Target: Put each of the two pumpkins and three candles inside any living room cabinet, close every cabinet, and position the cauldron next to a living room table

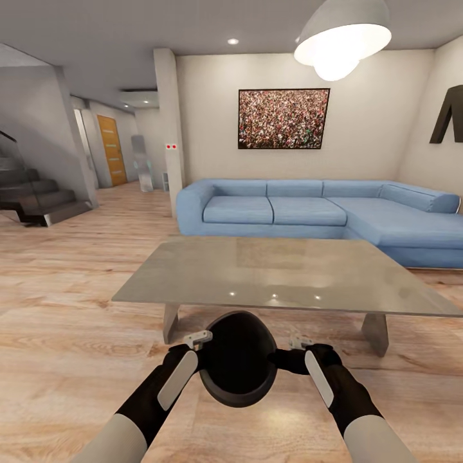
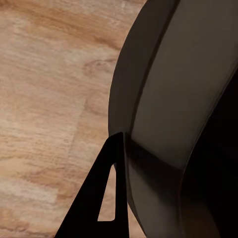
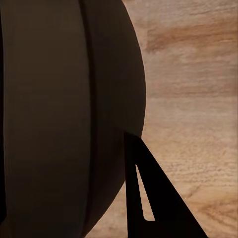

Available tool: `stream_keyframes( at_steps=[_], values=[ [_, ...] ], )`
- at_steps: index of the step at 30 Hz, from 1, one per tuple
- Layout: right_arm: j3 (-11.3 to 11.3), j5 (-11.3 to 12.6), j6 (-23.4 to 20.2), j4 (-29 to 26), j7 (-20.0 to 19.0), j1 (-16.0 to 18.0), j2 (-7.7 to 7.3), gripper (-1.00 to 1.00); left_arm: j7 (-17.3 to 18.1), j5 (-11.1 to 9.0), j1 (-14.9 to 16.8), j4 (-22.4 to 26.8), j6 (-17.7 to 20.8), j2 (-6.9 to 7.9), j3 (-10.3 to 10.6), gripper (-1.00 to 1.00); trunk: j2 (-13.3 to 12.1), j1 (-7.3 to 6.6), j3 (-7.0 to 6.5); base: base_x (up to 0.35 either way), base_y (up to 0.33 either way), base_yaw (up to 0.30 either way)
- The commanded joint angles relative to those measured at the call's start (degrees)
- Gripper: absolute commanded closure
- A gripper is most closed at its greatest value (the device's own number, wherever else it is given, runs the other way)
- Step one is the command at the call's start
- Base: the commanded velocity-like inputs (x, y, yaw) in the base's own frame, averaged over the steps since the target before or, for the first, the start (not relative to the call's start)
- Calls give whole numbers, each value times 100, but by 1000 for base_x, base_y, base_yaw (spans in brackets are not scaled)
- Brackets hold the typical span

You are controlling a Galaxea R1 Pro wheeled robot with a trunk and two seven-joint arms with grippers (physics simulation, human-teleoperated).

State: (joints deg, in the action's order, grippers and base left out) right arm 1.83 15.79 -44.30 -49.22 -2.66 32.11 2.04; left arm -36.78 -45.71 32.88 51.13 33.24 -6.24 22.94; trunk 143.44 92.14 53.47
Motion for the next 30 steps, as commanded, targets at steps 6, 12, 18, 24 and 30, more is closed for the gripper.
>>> stream_keyframes(
  at_steps=[6, 12, 18, 24, 30],
  values=[
    [24, -6, -26, -38, -36, 2, -28, 100, -49, -99, 9, 44, -8, 21, 39, 100, 4, -1, 6, 0, 0, 0],
    [-13, -58, -26, -24, -44, 6, 11, 100, -49, -71, 8, 65, -3, 22, -8, 100, 4, -1, 6, 0, 0, 0],
    [-22, -58, -26, -26, -50, 5, 7, 100, -49, -50, 8, 68, -2, 18, 0, 100, 4, -1, 6, 0, 0, 0],
    [-22, -61, -26, -26, -50, 5, 5, 100, -49, -59, 8, 64, -3, 18, 0, 100, 9, 9, 95, 0, 0, 0],
    [-23, -62, -26, -26, -53, 6, 5, 100, -49, -59, 8, 63, -2, 18, 0, 100, 17, 25, 228, 0, 0, 0]
  ],
)
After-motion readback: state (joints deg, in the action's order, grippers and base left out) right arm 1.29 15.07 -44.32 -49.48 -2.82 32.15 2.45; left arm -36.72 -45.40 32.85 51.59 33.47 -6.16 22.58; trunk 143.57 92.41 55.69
